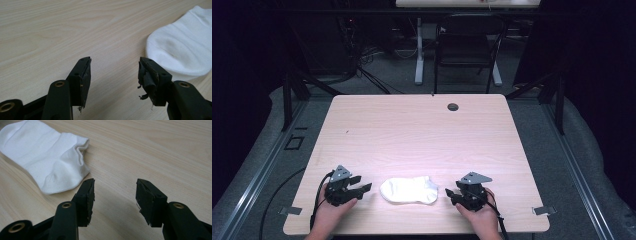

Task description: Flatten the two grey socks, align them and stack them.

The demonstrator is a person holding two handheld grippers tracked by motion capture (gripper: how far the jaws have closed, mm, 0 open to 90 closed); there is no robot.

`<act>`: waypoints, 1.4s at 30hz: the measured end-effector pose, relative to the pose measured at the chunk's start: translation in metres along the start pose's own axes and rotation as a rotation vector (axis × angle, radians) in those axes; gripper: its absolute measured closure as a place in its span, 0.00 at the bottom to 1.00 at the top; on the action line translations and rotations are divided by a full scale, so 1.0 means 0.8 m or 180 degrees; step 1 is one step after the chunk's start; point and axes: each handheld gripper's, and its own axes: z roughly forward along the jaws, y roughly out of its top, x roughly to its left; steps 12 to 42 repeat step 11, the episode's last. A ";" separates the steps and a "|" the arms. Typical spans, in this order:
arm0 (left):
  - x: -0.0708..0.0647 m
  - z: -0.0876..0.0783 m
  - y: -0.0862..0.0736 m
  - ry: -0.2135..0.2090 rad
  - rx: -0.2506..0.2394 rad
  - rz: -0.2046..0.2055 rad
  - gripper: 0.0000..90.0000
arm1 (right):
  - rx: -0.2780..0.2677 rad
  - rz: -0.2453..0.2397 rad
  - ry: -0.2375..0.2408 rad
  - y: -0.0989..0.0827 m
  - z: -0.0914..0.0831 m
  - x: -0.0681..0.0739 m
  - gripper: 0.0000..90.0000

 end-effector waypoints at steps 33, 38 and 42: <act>0.007 -0.002 0.001 0.0023 -0.0054 -0.0106 0.50 | -0.0006 0.0101 -0.0014 -0.001 0.001 -0.004 0.55; 0.007 -0.002 0.001 0.0023 -0.0054 -0.0106 0.50 | -0.0006 0.0101 -0.0014 -0.001 0.001 -0.004 0.55; 0.007 -0.002 0.001 0.0023 -0.0054 -0.0106 0.50 | -0.0006 0.0101 -0.0014 -0.001 0.001 -0.004 0.55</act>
